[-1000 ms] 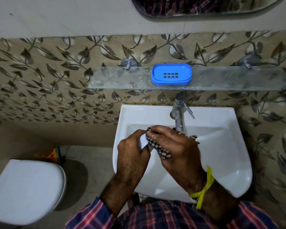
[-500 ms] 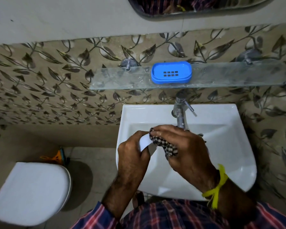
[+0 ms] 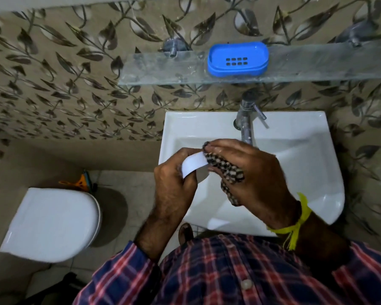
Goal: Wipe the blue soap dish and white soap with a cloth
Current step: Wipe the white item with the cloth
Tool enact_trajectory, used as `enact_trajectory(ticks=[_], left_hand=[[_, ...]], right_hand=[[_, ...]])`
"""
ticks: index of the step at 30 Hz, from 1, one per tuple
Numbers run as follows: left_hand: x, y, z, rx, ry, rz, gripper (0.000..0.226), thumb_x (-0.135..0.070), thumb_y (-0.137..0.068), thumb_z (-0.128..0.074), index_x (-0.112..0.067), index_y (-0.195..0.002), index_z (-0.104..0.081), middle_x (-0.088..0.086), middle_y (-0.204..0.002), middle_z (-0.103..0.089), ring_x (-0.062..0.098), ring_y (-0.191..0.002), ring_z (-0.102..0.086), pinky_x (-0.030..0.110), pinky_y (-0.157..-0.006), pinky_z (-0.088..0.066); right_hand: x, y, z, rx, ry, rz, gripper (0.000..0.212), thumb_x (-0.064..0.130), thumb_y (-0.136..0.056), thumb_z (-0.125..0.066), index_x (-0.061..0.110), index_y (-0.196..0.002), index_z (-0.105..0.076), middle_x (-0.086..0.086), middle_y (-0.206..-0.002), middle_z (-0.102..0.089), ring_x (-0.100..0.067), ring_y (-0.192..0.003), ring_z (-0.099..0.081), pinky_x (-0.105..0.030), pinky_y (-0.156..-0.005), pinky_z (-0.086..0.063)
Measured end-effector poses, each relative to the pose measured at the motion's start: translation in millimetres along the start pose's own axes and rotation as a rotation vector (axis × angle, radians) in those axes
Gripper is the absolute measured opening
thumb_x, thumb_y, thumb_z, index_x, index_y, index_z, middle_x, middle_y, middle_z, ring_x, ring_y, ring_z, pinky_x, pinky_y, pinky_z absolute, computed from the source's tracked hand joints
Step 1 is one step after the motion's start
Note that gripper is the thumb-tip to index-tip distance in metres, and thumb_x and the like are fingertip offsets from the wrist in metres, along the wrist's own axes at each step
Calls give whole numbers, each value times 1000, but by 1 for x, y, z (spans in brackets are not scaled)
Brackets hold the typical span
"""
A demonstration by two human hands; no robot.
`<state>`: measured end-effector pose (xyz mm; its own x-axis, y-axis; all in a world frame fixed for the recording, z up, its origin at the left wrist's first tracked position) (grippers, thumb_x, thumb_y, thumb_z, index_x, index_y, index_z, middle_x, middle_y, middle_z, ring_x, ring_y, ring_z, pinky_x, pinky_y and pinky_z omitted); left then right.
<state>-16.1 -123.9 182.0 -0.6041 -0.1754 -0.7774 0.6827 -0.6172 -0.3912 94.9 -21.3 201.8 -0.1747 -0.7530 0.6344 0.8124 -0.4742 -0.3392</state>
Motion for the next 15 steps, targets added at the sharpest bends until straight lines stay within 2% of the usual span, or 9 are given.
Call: enact_trajectory(ticks=[3,6,8,12,13,15], left_hand=[[8,-3,0,-47,59,53,31,9,-79,-55,-5,-97,-75,-8,-87,-72,4,-80,-68,17,-72,-52],[18,-6,6,-89,137,54,29,8,-85,-57,-10,-100,-74,-13,-90,-71,2,-83,-68,18,-74,-52],[18,-3,5,-74,205,63,27,4,-87,-56,-13,-100,-73,-13,-90,-73,3,-85,-69,18,-75,-52],[22,3,-10,-57,403,266,26,-1,-88,-57,-20,-96,-72,-10,-90,-74,5,-85,-67,20,-74,-52],[22,2,-10,-53,386,274,23,-2,-89,-60,-20,-98,-72,-7,-93,-73,7,-87,-67,22,-76,-52],[15,-4,-7,9,203,173,19,-11,-89,-65,-23,-101,-72,-9,-95,-72,5,-90,-66,20,-79,-50]], right_hand=[[-7,-4,-3,-54,-84,-124,37,16,-83,-80,10,-119,-72,-2,-122,-71,-15,-112,-66,-24,-102,-48],[2,1,-9,-88,-95,-81,39,12,-82,-81,12,-120,-71,0,-124,-70,-12,-114,-65,-25,-103,-48],[-1,4,-6,-139,-110,-115,37,12,-83,-80,14,-119,-72,2,-123,-71,-10,-113,-66,-24,-103,-49],[-4,-7,-3,-262,-87,-134,30,4,-81,-75,8,-111,-75,-5,-111,-75,-17,-102,-70,-27,-95,-53],[-1,-10,-3,-278,-48,-108,30,3,-80,-72,7,-110,-75,-6,-110,-75,-18,-101,-71,-29,-92,-55],[4,-12,0,-296,37,-47,30,2,-79,-71,7,-108,-76,-6,-109,-75,-20,-100,-71,-33,-88,-57]])
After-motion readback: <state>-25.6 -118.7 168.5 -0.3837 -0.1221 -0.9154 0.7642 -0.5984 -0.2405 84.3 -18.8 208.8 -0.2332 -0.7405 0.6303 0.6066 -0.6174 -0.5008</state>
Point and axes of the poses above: each hand's wrist, its own y-axis away from the middle knuckle, its own z-axis out of the back of the hand, x = y × z, the point moved 7 cm from there along -y, towards the middle knuckle
